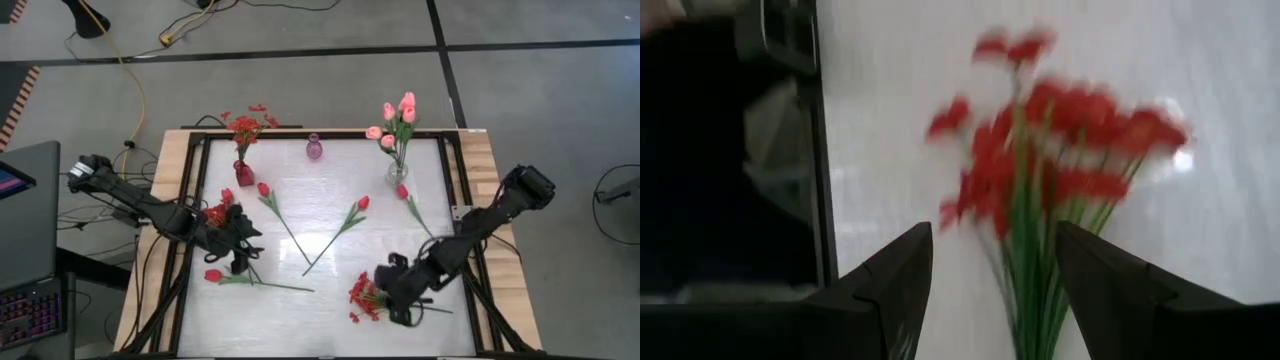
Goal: Sort flowers into vase by color
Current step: Put the right red flowers into the red vase
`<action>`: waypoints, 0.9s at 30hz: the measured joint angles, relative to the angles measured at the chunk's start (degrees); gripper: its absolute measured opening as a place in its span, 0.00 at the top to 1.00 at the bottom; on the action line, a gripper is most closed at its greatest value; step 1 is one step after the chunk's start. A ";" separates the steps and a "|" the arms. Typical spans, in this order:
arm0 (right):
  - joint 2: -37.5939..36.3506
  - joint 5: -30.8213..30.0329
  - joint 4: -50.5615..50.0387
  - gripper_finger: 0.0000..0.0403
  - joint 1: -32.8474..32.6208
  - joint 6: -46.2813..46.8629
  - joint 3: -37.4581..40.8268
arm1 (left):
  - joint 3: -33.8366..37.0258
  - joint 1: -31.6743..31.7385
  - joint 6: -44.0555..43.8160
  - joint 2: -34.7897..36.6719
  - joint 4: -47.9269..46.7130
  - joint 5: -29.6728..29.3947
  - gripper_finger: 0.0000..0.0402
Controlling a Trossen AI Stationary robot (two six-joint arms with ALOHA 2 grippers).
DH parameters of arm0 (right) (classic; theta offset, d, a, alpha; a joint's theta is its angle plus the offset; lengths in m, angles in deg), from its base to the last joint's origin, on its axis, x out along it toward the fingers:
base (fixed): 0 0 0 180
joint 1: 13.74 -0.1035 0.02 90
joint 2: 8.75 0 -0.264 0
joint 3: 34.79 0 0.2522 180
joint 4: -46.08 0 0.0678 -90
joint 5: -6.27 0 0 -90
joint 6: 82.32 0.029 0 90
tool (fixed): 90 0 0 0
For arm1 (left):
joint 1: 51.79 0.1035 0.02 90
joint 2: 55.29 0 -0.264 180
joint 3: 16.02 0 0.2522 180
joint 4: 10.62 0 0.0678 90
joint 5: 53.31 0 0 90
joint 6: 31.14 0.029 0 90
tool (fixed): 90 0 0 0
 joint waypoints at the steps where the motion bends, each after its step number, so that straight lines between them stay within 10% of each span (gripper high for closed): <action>1: 0.63 0.02 -1.18 0.41 -1.03 0.20 -0.50 | 0.00 0.00 0.35 -0.64 0.76 0.02 0.49; 27: 17.07 3.25 -13.16 0.41 -9.94 11.43 -2.32 | 0.00 -5.01 -2.70 -6.35 4.77 0.95 0.49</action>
